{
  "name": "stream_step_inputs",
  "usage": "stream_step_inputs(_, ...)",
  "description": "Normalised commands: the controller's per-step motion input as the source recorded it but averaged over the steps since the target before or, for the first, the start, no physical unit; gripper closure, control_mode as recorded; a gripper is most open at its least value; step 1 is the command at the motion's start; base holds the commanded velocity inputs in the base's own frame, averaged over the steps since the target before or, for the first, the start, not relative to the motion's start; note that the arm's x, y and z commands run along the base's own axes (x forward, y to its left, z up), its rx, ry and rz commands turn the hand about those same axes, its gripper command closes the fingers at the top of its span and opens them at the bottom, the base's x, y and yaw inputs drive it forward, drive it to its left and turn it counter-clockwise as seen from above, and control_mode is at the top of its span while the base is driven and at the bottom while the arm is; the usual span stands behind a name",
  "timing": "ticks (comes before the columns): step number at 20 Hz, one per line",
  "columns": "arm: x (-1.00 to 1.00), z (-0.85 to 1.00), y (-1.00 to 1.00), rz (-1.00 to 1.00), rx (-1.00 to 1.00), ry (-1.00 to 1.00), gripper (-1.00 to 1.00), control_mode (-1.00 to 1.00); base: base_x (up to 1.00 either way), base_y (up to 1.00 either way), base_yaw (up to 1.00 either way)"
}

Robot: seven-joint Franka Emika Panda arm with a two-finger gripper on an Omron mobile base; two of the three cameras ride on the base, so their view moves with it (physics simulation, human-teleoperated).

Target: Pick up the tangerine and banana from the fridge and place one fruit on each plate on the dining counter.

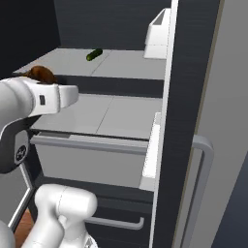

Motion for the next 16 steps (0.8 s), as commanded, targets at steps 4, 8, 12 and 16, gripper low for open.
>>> stream_step_inputs(4, -1.00, -0.33, 0.00, -0.10, 0.00, -0.08, 1.00, -1.00, 0.00, 0.00, 0.00)
stream_step_inputs(8, -0.48, -0.15, 0.00, -0.05, 0.00, -0.01, 1.00, 1.00, -0.50, -0.01, -0.05)
stream_step_inputs(12, 0.00, 0.00, 0.00, 0.00, 0.00, 0.00, 1.00, 1.00, -1.00, -0.03, -0.10)
stream_step_inputs(16, 0.00, 0.00, 0.00, 0.00, 0.00, 0.00, 1.00, 1.00, -1.00, 0.00, -0.08)
